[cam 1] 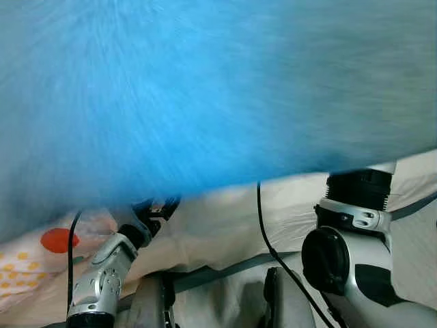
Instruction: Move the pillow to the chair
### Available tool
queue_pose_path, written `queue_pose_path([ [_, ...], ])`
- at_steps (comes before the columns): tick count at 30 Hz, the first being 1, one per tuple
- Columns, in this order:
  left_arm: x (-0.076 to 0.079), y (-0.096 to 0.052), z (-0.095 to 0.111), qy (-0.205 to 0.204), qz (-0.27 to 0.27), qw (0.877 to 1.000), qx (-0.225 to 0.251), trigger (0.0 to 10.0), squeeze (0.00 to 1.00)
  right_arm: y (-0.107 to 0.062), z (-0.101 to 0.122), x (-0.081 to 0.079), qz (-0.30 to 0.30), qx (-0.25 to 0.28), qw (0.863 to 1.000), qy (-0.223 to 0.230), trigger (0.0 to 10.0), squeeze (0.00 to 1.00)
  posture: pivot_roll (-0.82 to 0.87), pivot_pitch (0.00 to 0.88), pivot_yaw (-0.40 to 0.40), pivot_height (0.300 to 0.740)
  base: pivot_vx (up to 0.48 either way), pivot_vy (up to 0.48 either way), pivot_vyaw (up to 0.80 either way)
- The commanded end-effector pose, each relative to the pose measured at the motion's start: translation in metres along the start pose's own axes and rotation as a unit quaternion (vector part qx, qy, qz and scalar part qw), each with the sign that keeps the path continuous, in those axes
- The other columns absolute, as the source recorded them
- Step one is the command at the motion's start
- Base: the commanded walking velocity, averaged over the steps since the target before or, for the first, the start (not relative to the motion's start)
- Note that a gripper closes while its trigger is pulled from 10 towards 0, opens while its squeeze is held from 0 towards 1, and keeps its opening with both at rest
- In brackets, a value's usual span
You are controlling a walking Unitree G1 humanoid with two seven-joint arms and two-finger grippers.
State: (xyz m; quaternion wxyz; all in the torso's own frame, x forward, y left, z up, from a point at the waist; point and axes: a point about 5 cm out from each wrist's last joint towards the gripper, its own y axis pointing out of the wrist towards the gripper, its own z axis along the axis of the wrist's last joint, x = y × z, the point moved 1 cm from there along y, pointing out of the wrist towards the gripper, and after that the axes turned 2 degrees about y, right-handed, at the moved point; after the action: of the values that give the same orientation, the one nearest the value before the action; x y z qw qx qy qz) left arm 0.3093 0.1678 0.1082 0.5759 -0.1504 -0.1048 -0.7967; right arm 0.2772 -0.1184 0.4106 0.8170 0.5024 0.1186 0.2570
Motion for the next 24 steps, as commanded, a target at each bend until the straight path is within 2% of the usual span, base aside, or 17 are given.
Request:
queue_pose_path([
  [1, -0.015, -0.007, -0.004, 0.022, 0.035, 0.999, -0.014, 10.0, 0.00, -0.007, 0.005, -0.005, -0.007, 0.011, 1.000, -0.024, 0.0, 0.00, 0.04, 0.169, 0.024, 0.570, 0.000, 0.000, 0.00],
  [3, -0.032, -0.014, -0.010, 0.065, 0.079, 0.994, -0.042, 10.0, 0.00, -0.034, 0.012, -0.004, -0.061, 0.040, 0.997, -0.039, 0.0, 0.00, 0.04, 0.174, 0.028, 0.570, 0.000, 0.000, 0.00],
  [5, -0.053, -0.023, -0.015, 0.097, 0.142, 0.983, -0.061, 10.0, 0.00, -0.060, 0.018, -0.006, -0.111, 0.060, 0.990, -0.059, 0.0, 0.00, 0.04, 0.181, 0.036, 0.570, 0.000, 0.000, 0.00],
  [6, -0.053, -0.023, -0.015, 0.097, 0.142, 0.983, -0.061, 10.0, 0.00, -0.060, 0.018, -0.006, -0.111, 0.060, 0.990, -0.059, 0.0, 0.00, 0.04, 0.181, 0.036, 0.570, 0.000, 0.000, 0.00],
  [7, -0.066, -0.028, -0.013, 0.100, 0.183, 0.977, -0.052, 10.0, 0.00, -0.075, 0.023, -0.010, -0.141, 0.069, 0.985, -0.076, 0.0, 0.00, 0.04, 0.179, 0.040, 0.570, 0.000, 0.000, 0.00],
  [11, -0.076, -0.029, -0.002, 0.097, 0.229, 0.968, -0.023, 10.0, 0.00, -0.086, 0.031, -0.018, -0.160, 0.082, 0.978, -0.101, 0.0, 0.00, 0.05, 0.184, 0.043, 0.570, 0.000, 0.000, 0.00],
  [16, -0.077, -0.028, 0.001, 0.097, 0.233, 0.967, -0.014, 10.0, 0.00, -0.086, 0.034, -0.021, -0.161, 0.083, 0.977, -0.110, 0.0, 0.00, 0.05, 0.186, 0.047, 0.570, 0.000, 0.000, 0.00],
  [18, -0.077, -0.024, 0.006, 0.109, 0.243, 0.964, -0.004, 10.0, 0.00, -0.083, 0.041, -0.031, -0.154, 0.078, 0.977, -0.128, 0.0, 0.00, 0.05, 0.187, 0.049, 0.570, 0.000, 0.000, 0.00],
  [24, -0.074, -0.017, 0.010, 0.108, 0.246, 0.963, 0.011, 10.0, 0.00, -0.102, 0.045, -0.030, -0.210, 0.070, 0.965, -0.140, 0.0, 0.00, 0.05, 0.189, 0.047, 0.570, 0.000, 0.000, 0.00],
])
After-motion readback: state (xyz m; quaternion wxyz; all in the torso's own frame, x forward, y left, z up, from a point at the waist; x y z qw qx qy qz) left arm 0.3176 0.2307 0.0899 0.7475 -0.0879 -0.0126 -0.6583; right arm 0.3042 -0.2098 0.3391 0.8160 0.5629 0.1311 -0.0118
